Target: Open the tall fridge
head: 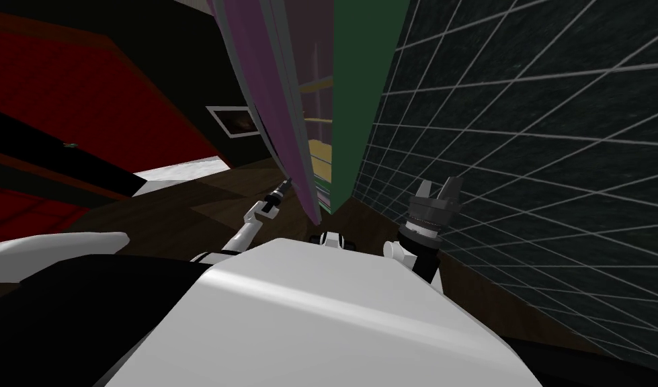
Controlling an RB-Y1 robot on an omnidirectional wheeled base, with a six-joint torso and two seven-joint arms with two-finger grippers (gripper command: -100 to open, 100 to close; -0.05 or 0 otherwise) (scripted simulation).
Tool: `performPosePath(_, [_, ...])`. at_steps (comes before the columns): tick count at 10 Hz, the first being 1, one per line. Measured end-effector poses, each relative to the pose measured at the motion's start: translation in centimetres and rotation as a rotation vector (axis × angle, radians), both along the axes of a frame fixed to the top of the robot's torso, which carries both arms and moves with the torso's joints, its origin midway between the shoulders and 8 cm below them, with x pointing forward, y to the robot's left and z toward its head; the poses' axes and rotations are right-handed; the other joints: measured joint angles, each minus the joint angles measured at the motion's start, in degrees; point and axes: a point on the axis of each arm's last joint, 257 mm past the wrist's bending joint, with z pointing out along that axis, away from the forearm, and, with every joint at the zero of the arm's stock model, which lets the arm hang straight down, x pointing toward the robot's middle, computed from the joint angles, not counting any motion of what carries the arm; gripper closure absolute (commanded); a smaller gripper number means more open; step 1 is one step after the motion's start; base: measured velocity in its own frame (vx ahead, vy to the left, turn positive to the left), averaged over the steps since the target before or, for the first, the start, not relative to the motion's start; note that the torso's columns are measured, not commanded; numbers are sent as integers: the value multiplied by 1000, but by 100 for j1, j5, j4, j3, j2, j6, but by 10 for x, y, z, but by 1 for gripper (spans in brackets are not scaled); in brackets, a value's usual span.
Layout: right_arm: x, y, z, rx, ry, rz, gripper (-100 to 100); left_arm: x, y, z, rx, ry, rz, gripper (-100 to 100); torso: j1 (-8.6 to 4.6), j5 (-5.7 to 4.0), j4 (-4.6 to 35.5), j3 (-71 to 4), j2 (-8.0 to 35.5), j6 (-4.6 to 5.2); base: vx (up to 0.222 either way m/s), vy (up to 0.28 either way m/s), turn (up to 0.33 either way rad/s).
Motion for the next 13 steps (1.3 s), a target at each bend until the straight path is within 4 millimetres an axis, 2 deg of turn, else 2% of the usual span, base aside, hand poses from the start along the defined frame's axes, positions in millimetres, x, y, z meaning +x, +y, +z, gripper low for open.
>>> performPosePath(5, [0,0,0,0,0,0,0,-4,-24,4,0,-1,-84,100,-43,3,-12,12,21,0,-143,276,-61])
performPosePath(6, [0,0,0,0,0,0,0,-4,-24,4,0,0,-88,100,-96,4,-32,6,7,3,-78,295,-34])
performPosePath(8, [0,0,0,0,0,0,0,5,-44,-7,-11,7,-104,100,3,28,-36,-9,-15,3,-153,328,-103])
performPosePath(13, [0,0,0,0,0,0,0,40,-97,-24,-32,15,-141,100,20,47,-76,-60,-106,16,-142,358,-74])
